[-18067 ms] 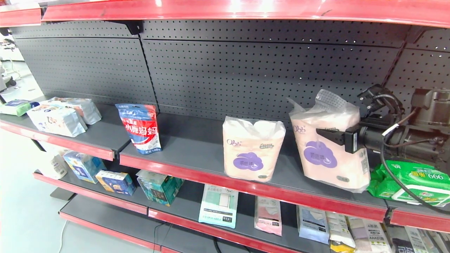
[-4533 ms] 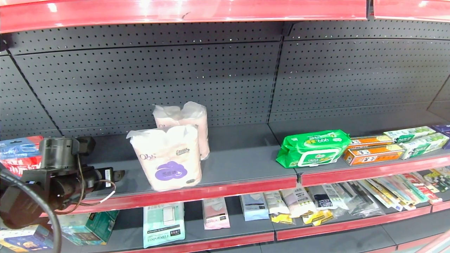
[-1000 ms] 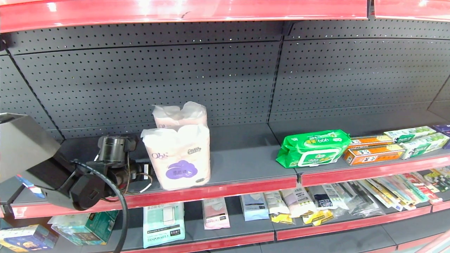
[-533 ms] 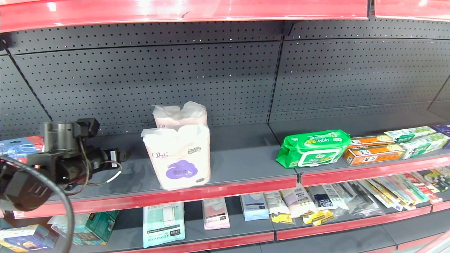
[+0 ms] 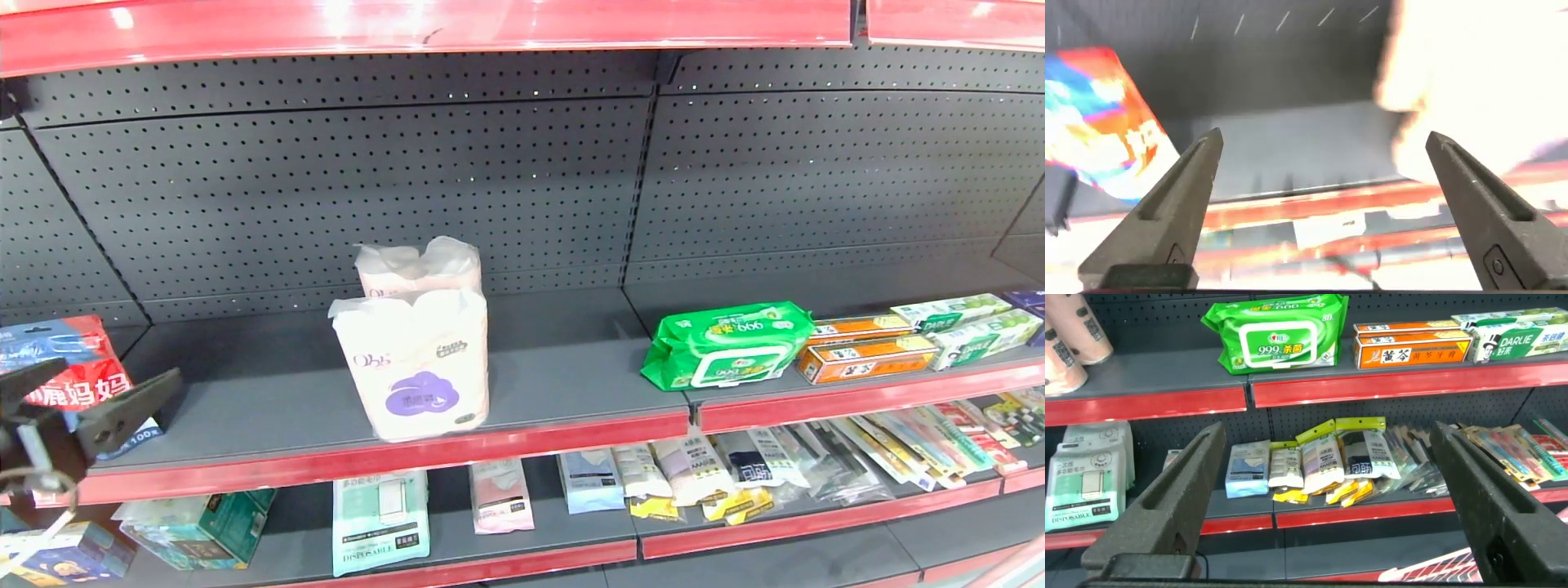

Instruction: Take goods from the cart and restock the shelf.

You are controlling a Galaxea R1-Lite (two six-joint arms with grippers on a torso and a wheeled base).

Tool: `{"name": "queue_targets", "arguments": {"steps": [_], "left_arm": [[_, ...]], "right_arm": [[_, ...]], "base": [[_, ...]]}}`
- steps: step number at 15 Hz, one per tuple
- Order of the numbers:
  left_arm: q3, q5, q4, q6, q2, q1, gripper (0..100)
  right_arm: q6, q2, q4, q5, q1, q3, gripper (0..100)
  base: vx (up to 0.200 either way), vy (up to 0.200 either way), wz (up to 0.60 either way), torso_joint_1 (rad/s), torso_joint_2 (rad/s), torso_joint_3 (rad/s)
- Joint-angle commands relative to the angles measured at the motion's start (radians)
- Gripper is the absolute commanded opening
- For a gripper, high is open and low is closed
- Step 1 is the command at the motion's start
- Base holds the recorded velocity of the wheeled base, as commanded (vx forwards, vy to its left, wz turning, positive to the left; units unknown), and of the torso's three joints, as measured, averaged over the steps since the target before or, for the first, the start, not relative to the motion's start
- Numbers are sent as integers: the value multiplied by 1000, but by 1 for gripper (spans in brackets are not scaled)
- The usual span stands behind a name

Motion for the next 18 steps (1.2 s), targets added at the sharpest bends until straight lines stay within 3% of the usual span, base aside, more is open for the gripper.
{"name": "queue_targets", "arguments": {"steps": [1, 2, 3, 4, 7, 8, 9, 11, 16, 18], "left_arm": [[177, -103, 97, 46, -449, 16, 100], [197, -105, 131, 16, -505, 14, 100], [208, -124, 156, -46, -561, 8, 100], [224, -141, 168, -74, -621, 6, 100], [375, -144, 197, -77, -862, 6, 100], [407, -115, 185, -46, -870, 6, 100], [407, -48, 194, -42, -867, 6, 100], [401, -14, 292, -54, -867, 6, 100], [407, -9, 272, -53, -867, 6, 100], [407, -13, 272, -51, -867, 6, 100]], "right_arm": [[0, 1, 0, 0, 1, 0, 100], [0, 1, 0, 0, 1, 0, 100], [0, 1, 0, 0, 1, 0, 100], [0, 1, 0, 0, 1, 0, 100], [0, 1, 0, 0, 1, 0, 100], [0, 1, 0, 0, 1, 0, 100], [0, 1, 1, 0, 1, 0, 100], [0, 1, 0, 2, 1, 0, 100], [-3, 1, 1, 7, 1, 0, 100], [-2, 1, 0, 7, 1, 2, 100]], "base": [[0, 0, 0, 0, 0, 0], [0, 0, 0, 0, 0, 0], [0, 0, 0, 0, 0, 0], [0, 0, 0, 0, 0, 0], [0, 0, 0, 0, 0, 0], [0, 0, 0, 0, 0, 0], [0, 0, 0, 0, 0, 0], [0, 0, 0, 0, 0, 0], [0, 0, 0, 0, 0, 0], [0, 0, 600, 7, 2, -2]]}}
